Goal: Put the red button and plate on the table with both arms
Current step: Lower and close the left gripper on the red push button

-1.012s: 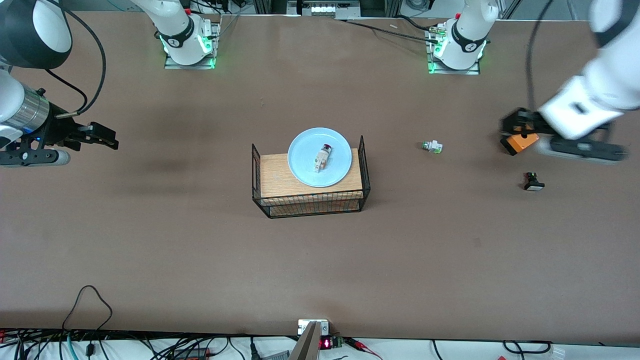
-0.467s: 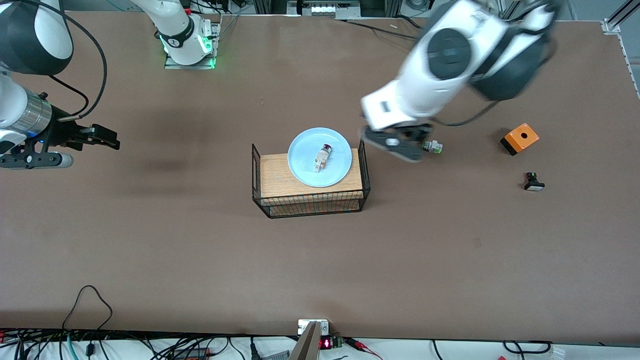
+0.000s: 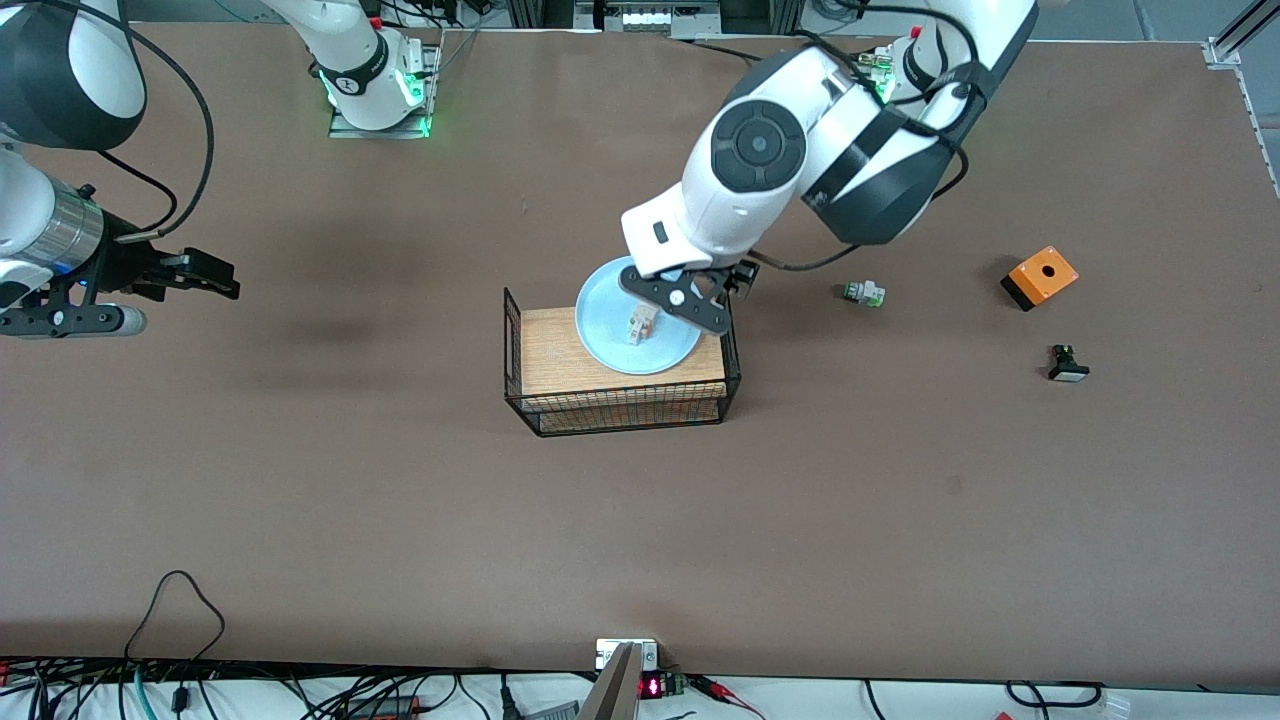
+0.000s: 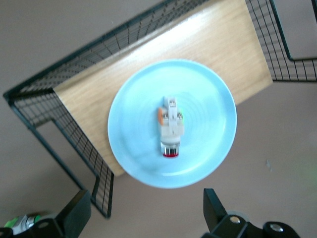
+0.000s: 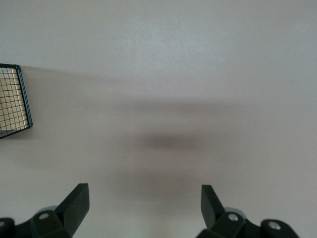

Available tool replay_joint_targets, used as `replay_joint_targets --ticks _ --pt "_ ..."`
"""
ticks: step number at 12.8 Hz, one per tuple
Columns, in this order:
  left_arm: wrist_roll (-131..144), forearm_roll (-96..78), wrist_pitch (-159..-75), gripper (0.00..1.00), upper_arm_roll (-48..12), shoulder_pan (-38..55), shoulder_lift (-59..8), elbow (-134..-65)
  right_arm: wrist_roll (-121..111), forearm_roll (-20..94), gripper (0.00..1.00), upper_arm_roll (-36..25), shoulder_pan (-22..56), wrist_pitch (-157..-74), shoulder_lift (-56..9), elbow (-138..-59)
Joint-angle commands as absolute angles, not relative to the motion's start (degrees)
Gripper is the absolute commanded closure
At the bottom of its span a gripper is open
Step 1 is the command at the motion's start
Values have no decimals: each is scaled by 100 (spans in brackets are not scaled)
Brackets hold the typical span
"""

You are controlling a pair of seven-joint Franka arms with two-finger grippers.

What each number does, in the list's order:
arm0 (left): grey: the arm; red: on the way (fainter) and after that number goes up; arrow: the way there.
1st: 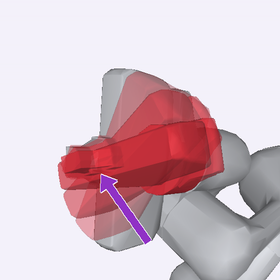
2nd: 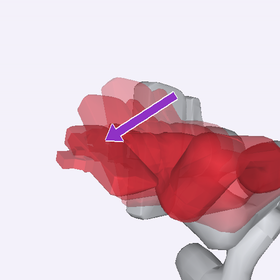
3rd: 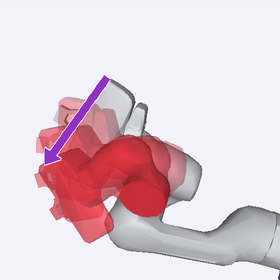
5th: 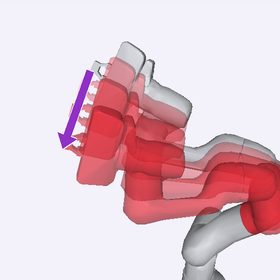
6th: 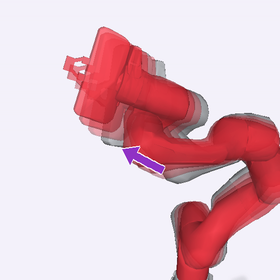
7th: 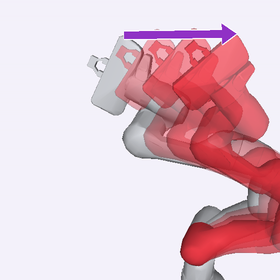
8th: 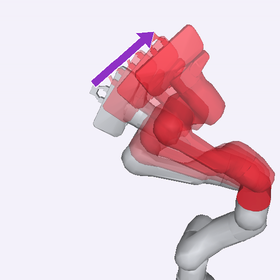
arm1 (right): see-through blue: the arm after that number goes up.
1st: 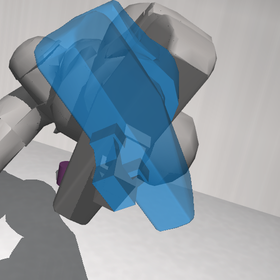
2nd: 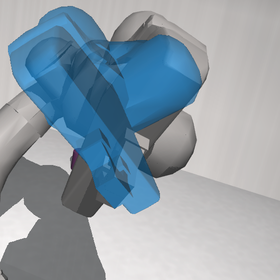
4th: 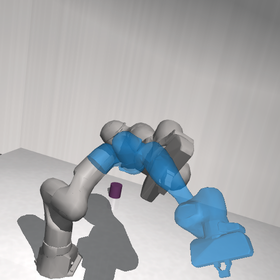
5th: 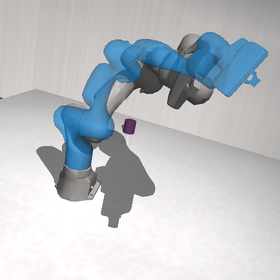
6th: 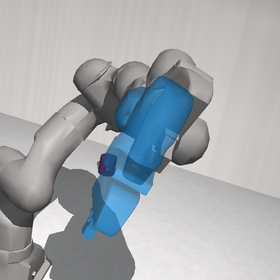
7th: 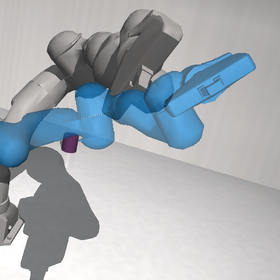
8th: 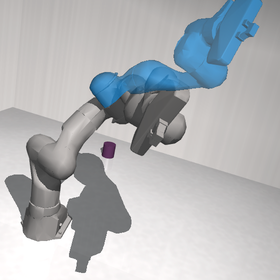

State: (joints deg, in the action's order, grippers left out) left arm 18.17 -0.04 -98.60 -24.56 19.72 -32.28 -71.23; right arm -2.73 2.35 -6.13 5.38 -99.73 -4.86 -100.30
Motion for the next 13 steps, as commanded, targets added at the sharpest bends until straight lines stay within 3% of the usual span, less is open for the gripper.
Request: replay_joint_targets --ticks 1,8,13 --pt "1837 79 -10045 0 -2435 2056 -3515 -6873 -360 264 0 -589 536 -9853 -492 -9914" --pt "1811 703 -10371 0 -2461 2391 -3902 -6899 -334 377 0 -563 554 -9748 -553 -9826" --pt "1793 756 -10766 0 -2443 2540 -4130 -6969 -133 1887 0 -527 686 -9413 -878 -9660"
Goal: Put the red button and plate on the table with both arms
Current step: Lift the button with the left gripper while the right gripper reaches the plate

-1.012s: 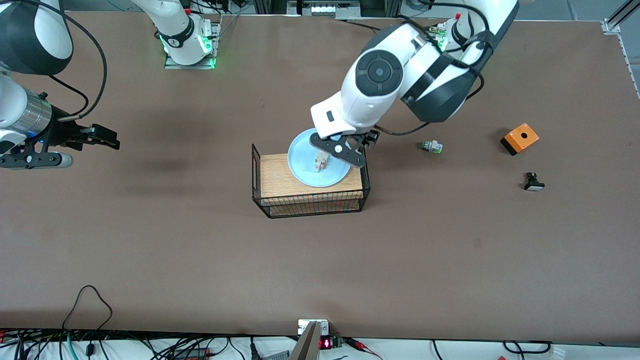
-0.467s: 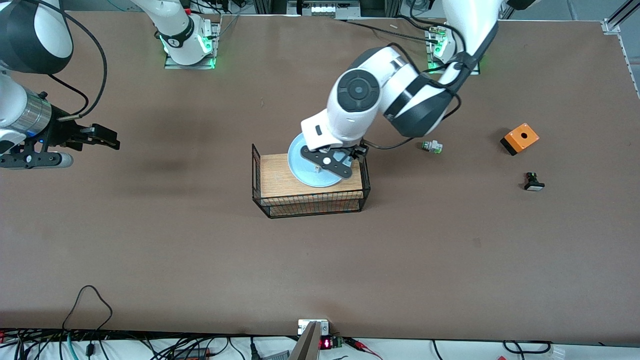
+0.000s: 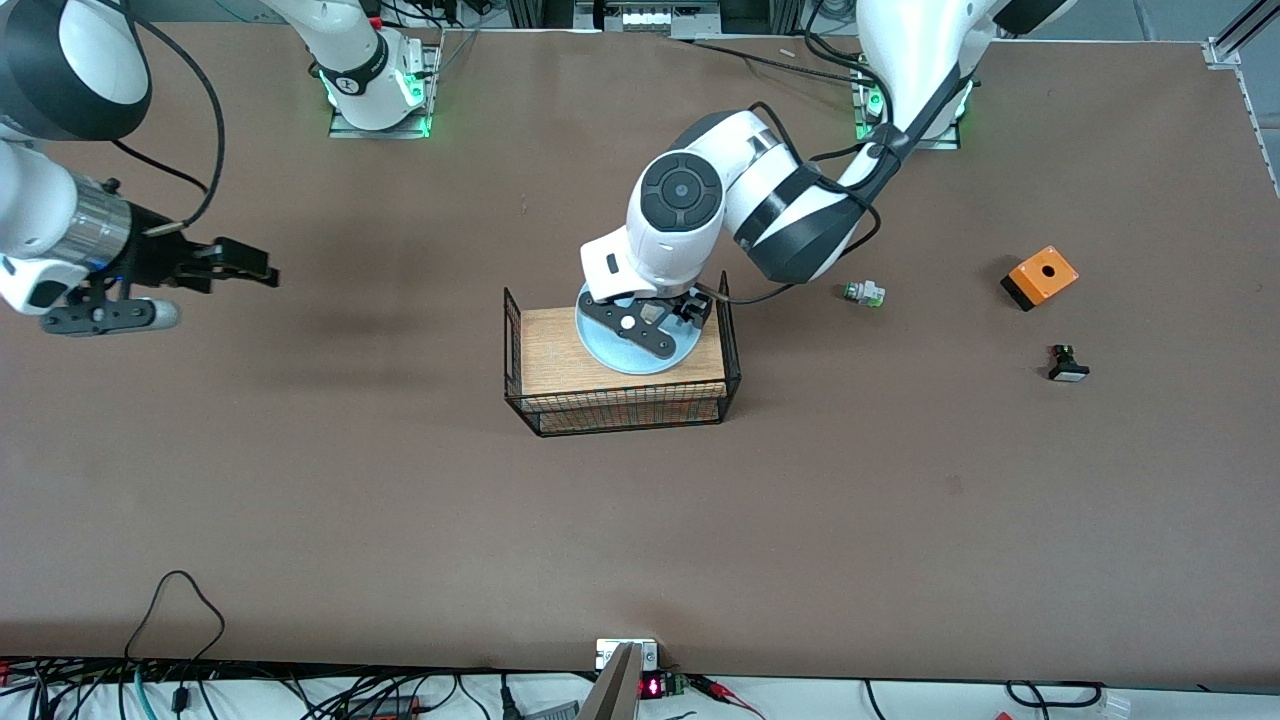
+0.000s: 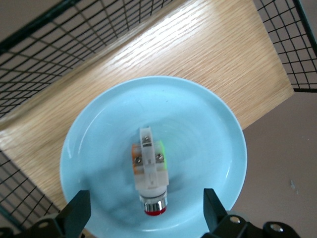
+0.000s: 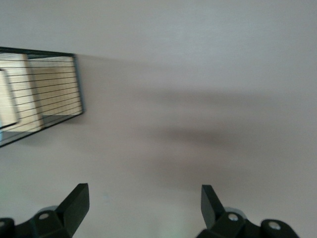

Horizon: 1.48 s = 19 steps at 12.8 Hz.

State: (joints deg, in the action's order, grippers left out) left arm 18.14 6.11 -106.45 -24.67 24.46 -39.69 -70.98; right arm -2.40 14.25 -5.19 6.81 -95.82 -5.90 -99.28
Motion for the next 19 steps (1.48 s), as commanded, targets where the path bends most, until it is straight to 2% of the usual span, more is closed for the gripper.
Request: replay_joint_targets --ticks 1,4,6,8,9,10,11,12,13,15,19 --pt "1793 756 -10888 0 -2443 2601 -4157 -6970 -19 2046 0 -527 686 -9335 -966 -9642" --pt "1793 1167 -10986 0 -2443 2654 -4245 -7048 88 2530 0 -527 991 -9386 -1151 -9642" --pt "1784 1248 -10995 0 -2443 2689 -4263 -7119 88 2496 0 -536 1343 -9465 -1204 -9572" --pt "1784 1266 -10995 2 -2443 2707 -4263 -7119 88 2540 0 -527 1362 -9501 -1458 -9344" --pt "1784 1266 -10986 12 -2443 2707 -4263 -7119 88 2540 0 -527 1415 -9501 -1563 -9204" --pt "1723 1300 -10995 29 -2443 2707 -4263 -7119 97 2540 0 -527 1519 -9501 -1617 -9124" --pt "1662 1431 -10986 58 -2443 2707 -4254 -7119 192 2540 1 -527 1599 -9501 -1643 -9088" --pt "1652 1528 -10986 75 -2443 2751 -4254 -7119 393 2523 1 -527 1687 -9518 -1670 -9088" --pt "1652 1538 -10986 86 -2443 2760 -4254 -7119 491 2531 0 -527 1792 -9658 -1731 -9070" --pt "1705 1529 -10934 99 -2443 2716 -4193 -7058 675 2531 0 -527 2073 -9896 -1880 -8948" --pt "1758 1433 -10794 100 -2452 2488 -3693 -7014 1325 2505 0 -527 2364 -9914 -2136 -8543"
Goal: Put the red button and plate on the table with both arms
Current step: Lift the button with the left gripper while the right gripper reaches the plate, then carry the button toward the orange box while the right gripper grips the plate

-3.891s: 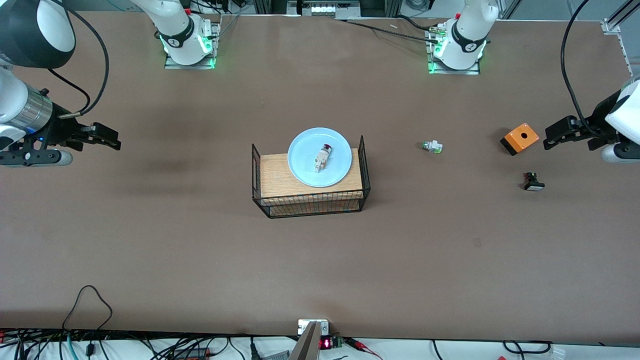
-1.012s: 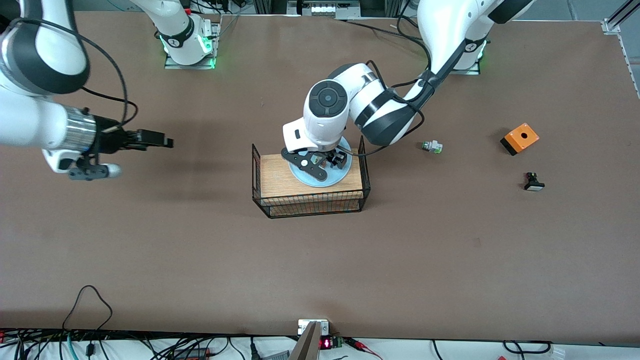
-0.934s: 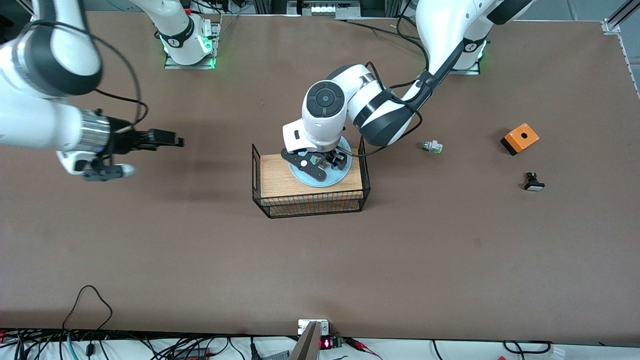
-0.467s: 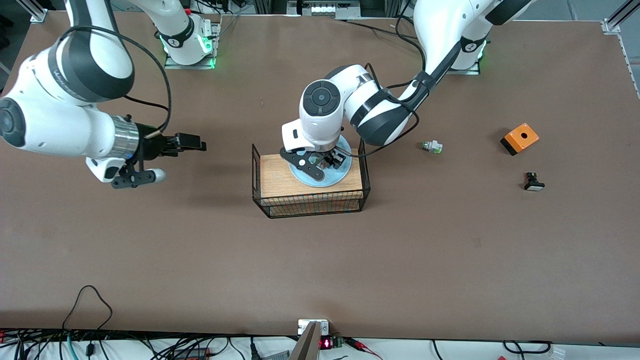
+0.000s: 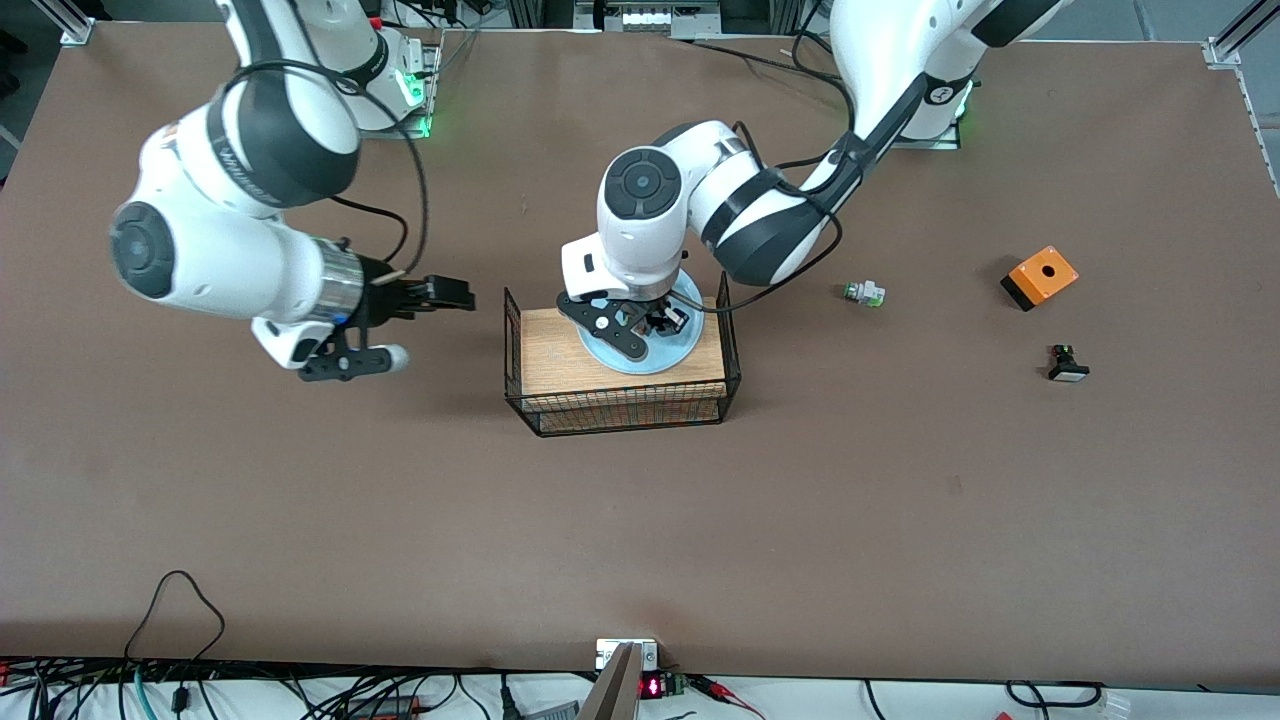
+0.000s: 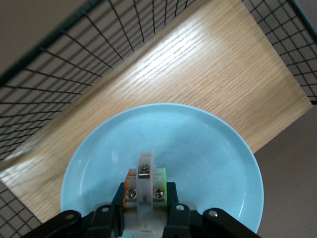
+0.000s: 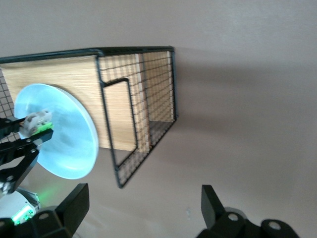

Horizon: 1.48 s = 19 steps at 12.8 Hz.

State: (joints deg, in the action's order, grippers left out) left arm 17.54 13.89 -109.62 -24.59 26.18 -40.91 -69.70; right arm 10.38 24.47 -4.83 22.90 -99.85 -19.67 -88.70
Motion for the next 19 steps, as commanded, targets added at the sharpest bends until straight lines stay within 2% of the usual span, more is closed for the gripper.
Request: replay_joint_targets --ticks 1,6,14,19 --pt "1767 1424 -10662 100 -2461 2426 -3500 -7014 1510 2479 0 -527 2408 -9914 -2136 -8534" --pt "1714 1311 -9775 100 -2514 1654 -2541 -6883 2415 2286 0 -536 2759 -10036 -2136 -8508" --pt "1661 926 -8685 100 -2523 -112 -2391 -6592 3821 1749 1 -536 3682 -10766 -2373 -8508" --pt "572 343 -8587 100 -2505 -1308 -2399 -6714 4333 1319 1 -527 4130 -11241 -2566 -8517"
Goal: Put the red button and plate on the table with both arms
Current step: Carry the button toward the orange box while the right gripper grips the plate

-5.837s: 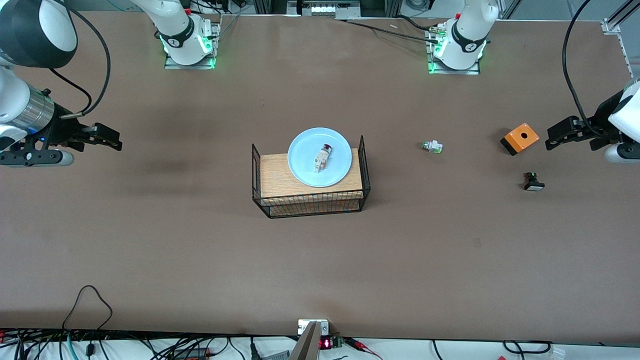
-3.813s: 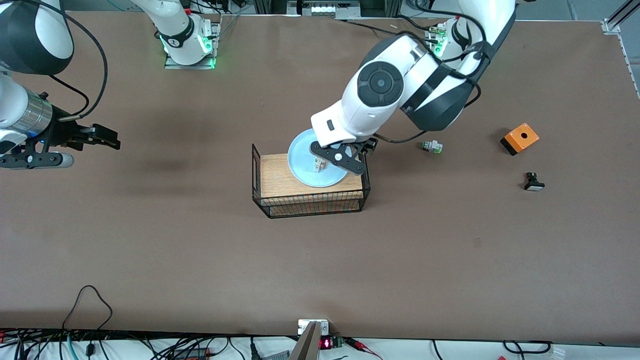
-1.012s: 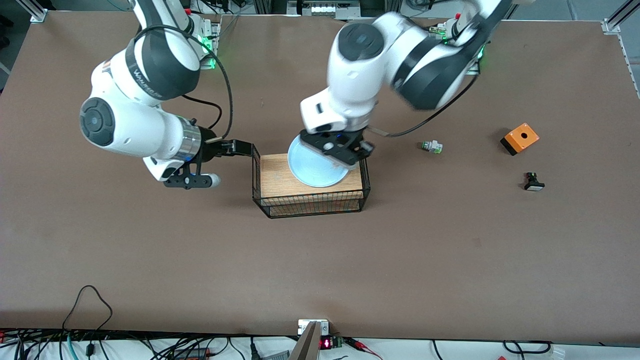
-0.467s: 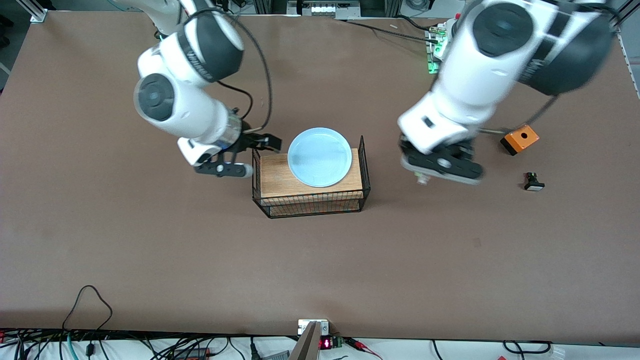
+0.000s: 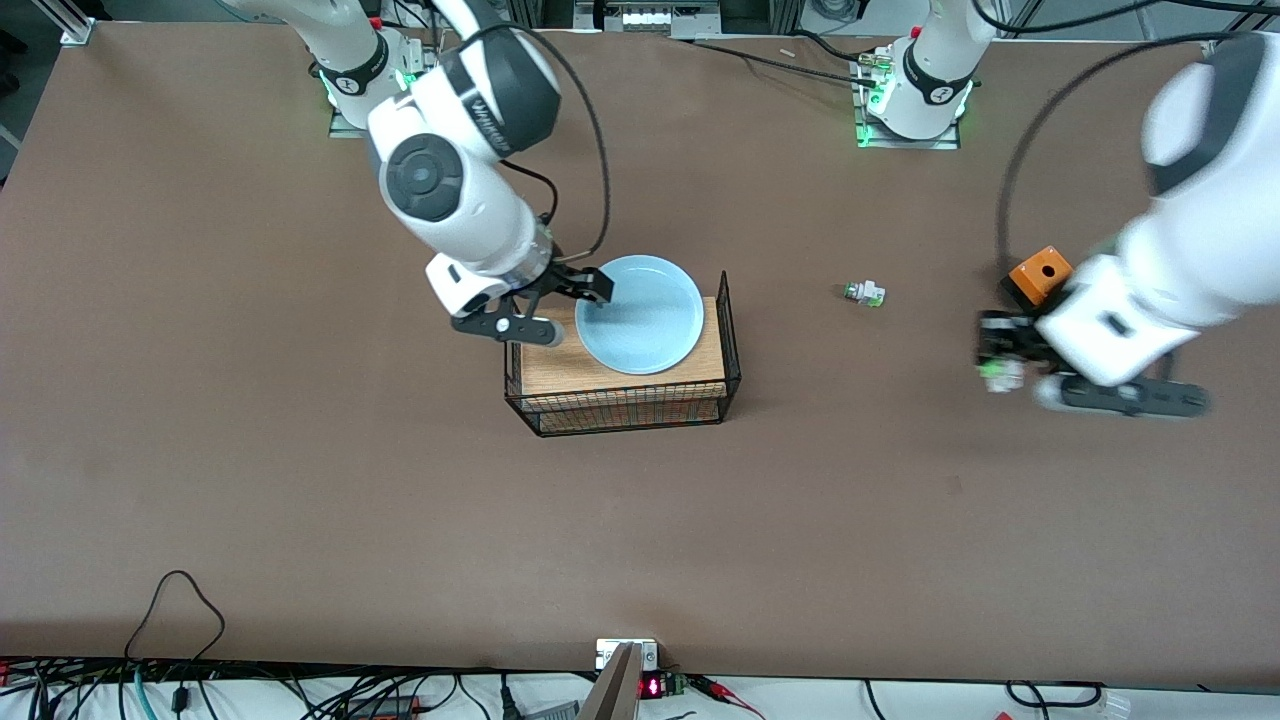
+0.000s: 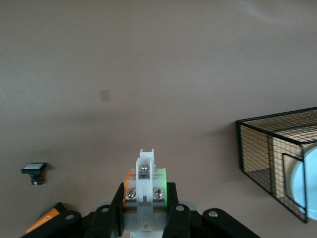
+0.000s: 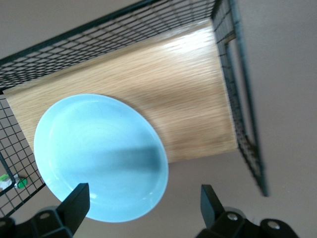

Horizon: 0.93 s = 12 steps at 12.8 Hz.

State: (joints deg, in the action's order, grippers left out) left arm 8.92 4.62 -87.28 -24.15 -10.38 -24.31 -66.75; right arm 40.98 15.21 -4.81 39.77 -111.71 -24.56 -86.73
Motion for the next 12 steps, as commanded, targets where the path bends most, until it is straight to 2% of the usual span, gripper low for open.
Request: replay_joint_targets --ticks 1,3,5,7,10,12 --pt "519 343 -8448 100 -2487 -1353 -2399 -6741 4342 1266 1 -536 4209 -11276 -2610 -8517" --pt "484 369 -8367 100 -2444 -1441 -2347 -6811 4342 1231 1 -536 4262 -11346 -2680 -8517" --pt "159 378 -8411 100 -2181 -1424 -2049 -7162 4316 1100 1 -527 4298 -11495 -2777 -8517" --pt "114 369 -8411 100 -1620 -1013 -1855 -7329 4298 915 1 -527 4464 -11522 -2917 -8517" --pt "1 151 -8402 100 -330 -91 -1723 -7409 4280 669 1 -527 4596 -11715 -3102 -8517" --pt "-280 1 -8525 100 261 350 -1504 -7750 4280 545 1 -527 4798 -11795 -3216 -8517"
